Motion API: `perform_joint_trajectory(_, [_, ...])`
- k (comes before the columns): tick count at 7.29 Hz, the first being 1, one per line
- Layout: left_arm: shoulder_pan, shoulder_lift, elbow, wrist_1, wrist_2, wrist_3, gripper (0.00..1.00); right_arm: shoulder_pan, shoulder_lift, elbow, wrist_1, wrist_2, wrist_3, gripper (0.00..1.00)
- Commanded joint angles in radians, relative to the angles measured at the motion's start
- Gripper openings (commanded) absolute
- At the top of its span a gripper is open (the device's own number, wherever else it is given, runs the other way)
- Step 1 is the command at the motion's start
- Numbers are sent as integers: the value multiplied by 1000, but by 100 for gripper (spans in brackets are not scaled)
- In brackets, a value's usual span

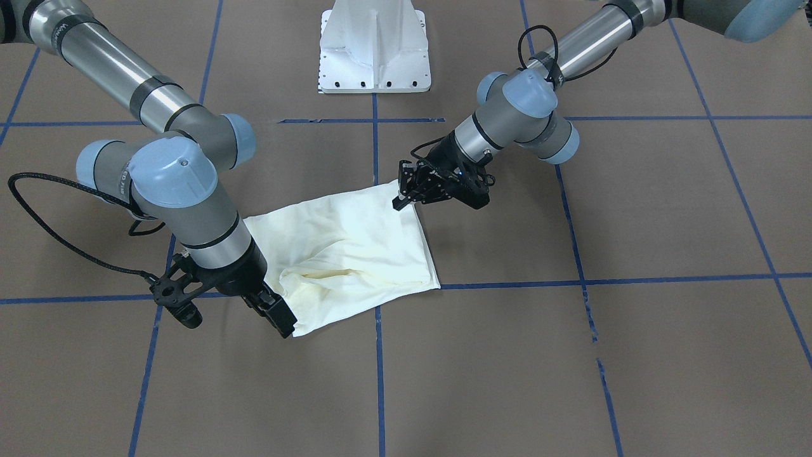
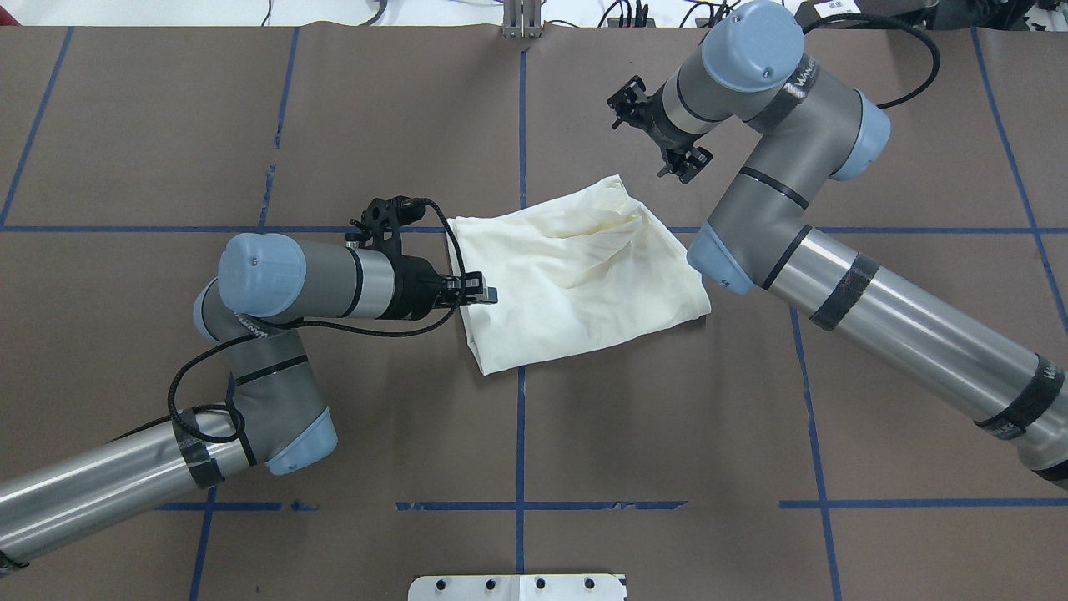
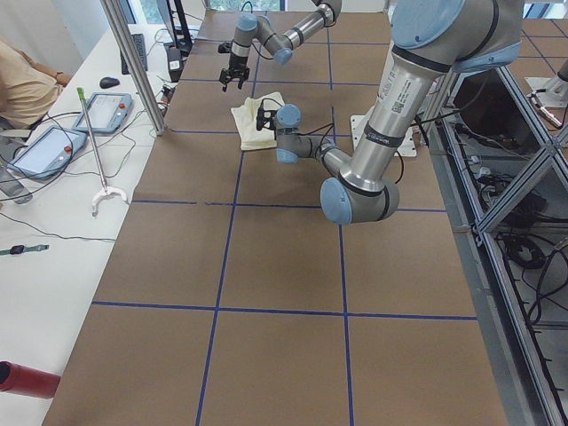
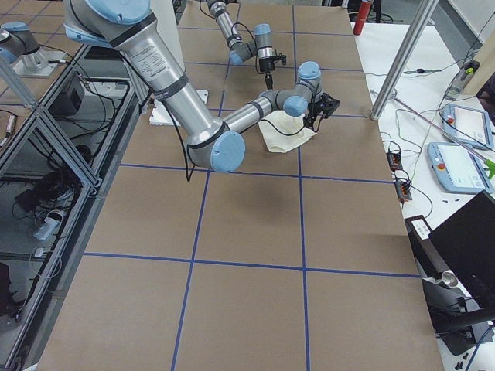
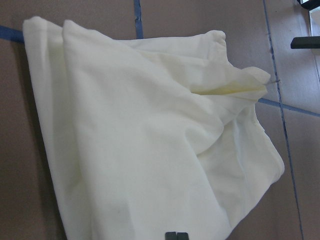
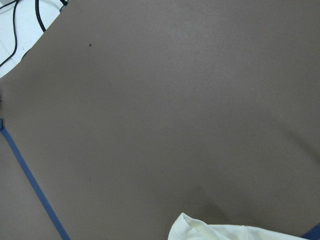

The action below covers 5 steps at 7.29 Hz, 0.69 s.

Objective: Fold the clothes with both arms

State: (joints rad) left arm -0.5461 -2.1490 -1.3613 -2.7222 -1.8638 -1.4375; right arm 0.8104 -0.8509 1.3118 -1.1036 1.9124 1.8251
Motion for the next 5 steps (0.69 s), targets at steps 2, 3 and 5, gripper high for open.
perform_joint_trajectory(2, [-95,-28,102,2,17,51,4,-8,-2,0,1,0,-7,100])
perform_joint_trajectory(3, [-101,-29,102,30,18,49,23,-11,-2,0,1,0,-6,100])
perform_joint_trajectory(5, [-100,-60,138,42,18,48,39,-13,-11,1,4,0,-10,100])
